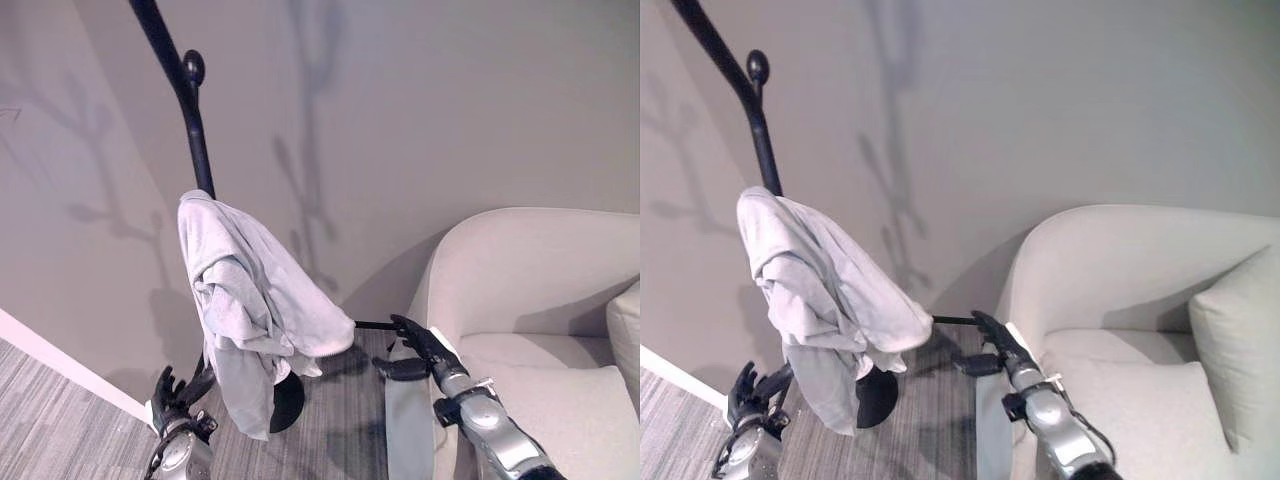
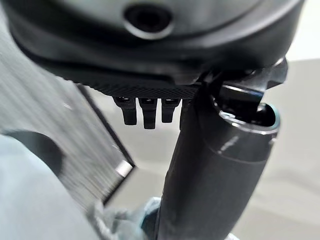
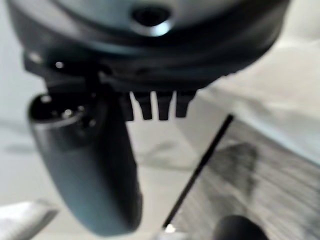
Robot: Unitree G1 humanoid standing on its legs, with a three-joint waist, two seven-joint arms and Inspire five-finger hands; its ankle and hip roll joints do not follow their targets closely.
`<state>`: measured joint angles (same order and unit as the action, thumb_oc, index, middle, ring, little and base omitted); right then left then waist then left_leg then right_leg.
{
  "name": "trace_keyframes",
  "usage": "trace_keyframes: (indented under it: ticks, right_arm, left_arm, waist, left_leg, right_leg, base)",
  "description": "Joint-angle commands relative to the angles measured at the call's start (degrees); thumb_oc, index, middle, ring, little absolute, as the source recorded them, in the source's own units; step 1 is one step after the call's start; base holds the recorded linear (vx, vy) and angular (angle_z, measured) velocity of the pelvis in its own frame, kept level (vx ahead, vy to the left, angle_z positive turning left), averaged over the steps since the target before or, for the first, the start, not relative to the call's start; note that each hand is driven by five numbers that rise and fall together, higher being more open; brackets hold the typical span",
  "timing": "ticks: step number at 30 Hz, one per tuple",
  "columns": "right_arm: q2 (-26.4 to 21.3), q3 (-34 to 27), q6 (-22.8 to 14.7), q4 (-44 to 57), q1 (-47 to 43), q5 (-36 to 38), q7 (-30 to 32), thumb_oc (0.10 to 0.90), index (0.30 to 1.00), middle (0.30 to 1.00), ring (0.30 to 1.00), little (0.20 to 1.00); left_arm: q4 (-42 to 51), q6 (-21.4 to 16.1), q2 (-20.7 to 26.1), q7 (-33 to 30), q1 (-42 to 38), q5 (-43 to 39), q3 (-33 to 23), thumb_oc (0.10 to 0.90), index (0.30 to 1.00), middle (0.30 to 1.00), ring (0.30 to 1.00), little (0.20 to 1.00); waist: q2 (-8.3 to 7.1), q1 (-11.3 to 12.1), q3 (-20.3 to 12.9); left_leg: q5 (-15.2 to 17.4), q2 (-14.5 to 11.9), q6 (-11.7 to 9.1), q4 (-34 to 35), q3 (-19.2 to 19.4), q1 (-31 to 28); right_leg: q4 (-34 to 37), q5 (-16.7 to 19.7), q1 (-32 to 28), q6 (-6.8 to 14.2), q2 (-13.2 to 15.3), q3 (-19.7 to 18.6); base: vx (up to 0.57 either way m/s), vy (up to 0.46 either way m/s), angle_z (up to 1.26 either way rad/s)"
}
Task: Hang the clothes on the sofa on the clothes rack.
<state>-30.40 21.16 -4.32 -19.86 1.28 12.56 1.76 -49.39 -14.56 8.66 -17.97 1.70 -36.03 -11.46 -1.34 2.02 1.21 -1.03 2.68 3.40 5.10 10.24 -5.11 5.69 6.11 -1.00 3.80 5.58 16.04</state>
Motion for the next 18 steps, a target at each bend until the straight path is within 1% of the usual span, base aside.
trace_keyframes:
  ticks: [1,2,3,4,5,6,7,8,9,11,12,13,15,16,18]
  right_arm:
    - [2.8,-2.5,-6.7,4.2,-3.4,6.5,-1.9,0.800,0.900,0.900,0.900,0.900]
    - [3.9,-3.3,-7.1,3.4,-2.8,8.5,-2.4,0.800,0.900,0.900,0.900,0.900]
    - [5.7,-4.8,-7.8,2.9,-2.1,12.6,-3.3,0.800,0.900,0.900,0.900,0.900]
    - [8.1,-7.1,-8.9,2.3,-0.5,18.0,-5.2,0.800,0.900,0.900,0.900,0.900]
    - [8.6,-7.8,-9.0,2.6,0.4,20.1,-6.2,0.800,0.900,0.900,0.900,0.900]
    - [9.0,-8.6,-8.8,2.8,1.4,22.6,-7.8,0.800,0.900,0.900,0.900,0.900]
    - [9.0,-8.6,-8.8,2.8,1.4,22.7,-7.9,0.800,0.900,0.900,0.900,0.900]
    - [9.3,-9.4,-8.3,2.5,2.4,26.0,-10.4,0.800,0.900,0.900,0.900,0.900]
    - [9.5,-9.8,-8.0,1.9,3.0,27.5,-11.5,0.800,0.900,0.900,0.900,0.900]
    - [10.7,-10.4,-6.8,-0.6,4.2,31.0,-12.8,0.800,0.900,0.900,0.900,0.900]
    - [12.5,-10.6,-6.0,-4.2,4.5,34.6,-13.2,0.800,0.900,0.900,0.900,0.900]
    - [12.5,-10.7,-6.1,-4.4,4.4,34.7,-13.3,0.800,0.900,0.900,0.900,0.900]
    - [14.6,-10.5,-6.1,-9.6,3.6,37.5,-13.1,0.800,0.900,0.900,0.900,0.900]
    - [16.1,-8.6,-5.4,-13.6,3.2,36.5,-12.1,0.800,0.900,0.900,0.900,0.900]
    - [16.0,-5.8,-4.6,-17.1,2.3,32.9,-10.8,0.800,0.900,0.900,0.900,0.900]
  left_arm:
    - [-4.7,-0.3,1.6,1.0,0.7,-3.0,0.3,0.800,0.900,0.900,0.900,0.900]
    - [-4.7,-0.4,1.3,1.6,0.9,-3.9,0.1,0.800,0.900,0.900,0.900,0.900]
    - [-5.3,-0.6,1.0,2.3,1.4,-5.0,-0.6,0.800,0.900,0.900,0.900,0.900]
    - [-8.1,-0.9,0.9,3.8,1.3,-7.5,-2.2,0.800,0.900,0.900,0.900,0.900]
    - [-8.4,-1.2,0.9,4.2,1.2,-8.6,-2.9,0.800,0.900,0.900,0.900,0.900]
    - [-8.5,-1.4,0.9,4.8,1.4,-9.5,-3.7,0.800,0.900,0.900,0.900,0.900]
    - [-8.6,-1.4,1.0,4.9,1.4,-9.6,-3.6,0.800,0.900,0.900,0.900,0.900]
    - [-8.6,-1.7,1.0,5.7,1.7,-10.6,-4.5,0.800,0.900,0.900,0.900,0.900]
    - [-9.7,-1.6,0.9,6.4,1.7,-11.4,-5.2,0.800,0.900,0.900,0.900,0.900]
    - [-11.1,-2.0,1.0,7.0,1.5,-14.9,-7.4,0.800,0.900,0.900,0.900,0.900]
    - [-9.8,-2.5,0.9,7.4,2.0,-14.5,-6.8,0.800,0.900,0.900,0.900,0.900]
    - [-9.6,-2.5,0.9,7.3,2.0,-14.5,-6.8,0.800,0.900,0.900,0.900,0.900]
    - [-9.1,-2.8,0.7,7.1,2.5,-13.4,-5.1,0.800,0.900,0.900,0.900,0.900]
    - [-9.2,-2.8,1.2,6.1,1.7,-11.1,-2.6,0.800,0.900,0.900,0.900,0.900]
    - [-4.9,-4.0,1.7,4.5,1.3,-8.6,-0.2,0.800,0.900,0.900,0.900,0.900]
  waist:
    - [-2.22,0.9,-1.5]
    - [-2.19,0.9,-1.5]
    - [-2.11,0.8,-1.4]
    - [-2.11,0.8,-1.2]
    - [-2.14,0.8,-1.2]
    - [-2.16,0.8,-1.1]
    - [-2.17,0.7,-1.2]
    - [-2.26,0.8,-1.2]
    - [-2.30,0.7,-1.2]
    - [-2.43,0.6,-1.3]
    - [-2.45,0.7,-1.4]
    - [-2.50,0.7,-1.4]
    - [-2.39,0.9,-1.4]
    - [-2.20,1.0,-1.3]
    - [-2.17,1.4,-1.2]
  left_leg:
    - [1.4,-5.7,-6.8,-0.1,-0.4,2.7]
    - [1.5,-5.7,-6.8,-0.1,-0.4,2.6]
    - [1.5,-5.7,-6.7,-0.1,-0.3,2.6]
    - [1.6,-5.8,-6.7,-0.1,-0.3,2.4]
    - [1.6,-5.8,-6.7,-0.1,-0.3,2.4]
    - [1.6,-5.8,-6.8,-0.1,-0.4,2.3]
    - [1.6,-5.8,-6.8,-0.1,-0.4,2.3]
    - [1.7,-5.8,-6.8,-0.1,-0.5,2.3]
    - [1.7,-5.8,-6.8,-0.1,-0.6,2.2]
    - [1.8,-5.7,-7.0,-0.1,-0.7,2.1]
    - [1.9,-5.7,-7.0,-0.1,-0.9,2.0]
    - [1.9,-5.7,-7.0,-0.1,-0.9,2.0]
    - [1.8,-5.7,-7.0,-0.1,-1.2,2.0]
    - [1.6,-5.8,-7.2,-0.1,-1.4,2.1]
    - [1.4,-5.7,-7.3,-0.1,-1.8,2.3]
  right_leg:
    - [-0.7,-4.2,-4.2,3.9,3.3,-1.0]
    - [-0.7,-4.2,-4.2,4.0,3.3,-1.1]
    - [-0.7,-4.2,-4.2,3.9,3.3,-1.2]
    - [-0.7,-4.3,-4.3,3.9,3.2,-1.3]
    - [-0.7,-4.4,-4.4,3.9,3.2,-1.2]
    - [-0.8,-4.4,-4.5,3.9,3.2,-1.0]
    - [-0.8,-4.4,-4.5,3.9,3.2,-1.0]
    - [-0.8,-4.5,-4.6,3.9,3.2,-0.8]
    - [-0.8,-4.6,-4.7,3.9,3.2,-0.7]
    - [-0.8,-4.8,-4.9,3.8,3.2,-0.5]
    - [-0.8,-4.9,-5.1,3.7,3.1,-0.3]
    - [-0.8,-4.9,-5.1,3.7,3.1,-0.3]
    - [-0.8,-5.0,-5.2,3.6,3.1,-0.2]
    - [-0.8,-5.2,-5.3,3.5,3.0,0.0]
    - [-0.8,-5.2,-5.4,3.3,2.9,0.3]
  base:
    - [0.00,-0.011,-0.12]
    - [0.00,-0.010,-0.09]
    - [-0.01,-0.020,-0.08]
    - [-0.01,-0.026,-0.08]
    - [0.00,-0.023,-0.07]
    - [0.00,-0.013,-0.04]
    - [-0.01,-0.012,-0.03]
    - [0.00,0.000,0.00]
    - [0.00,0.000,0.00]
    - [0.01,-0.020,0.06]
    - [0.00,-0.019,0.06]
    - [0.00,-0.018,0.03]
    - [-0.01,-0.013,0.04]
    - [-0.01,-0.018,0.05]
    - [-0.01,-0.015,0.11]
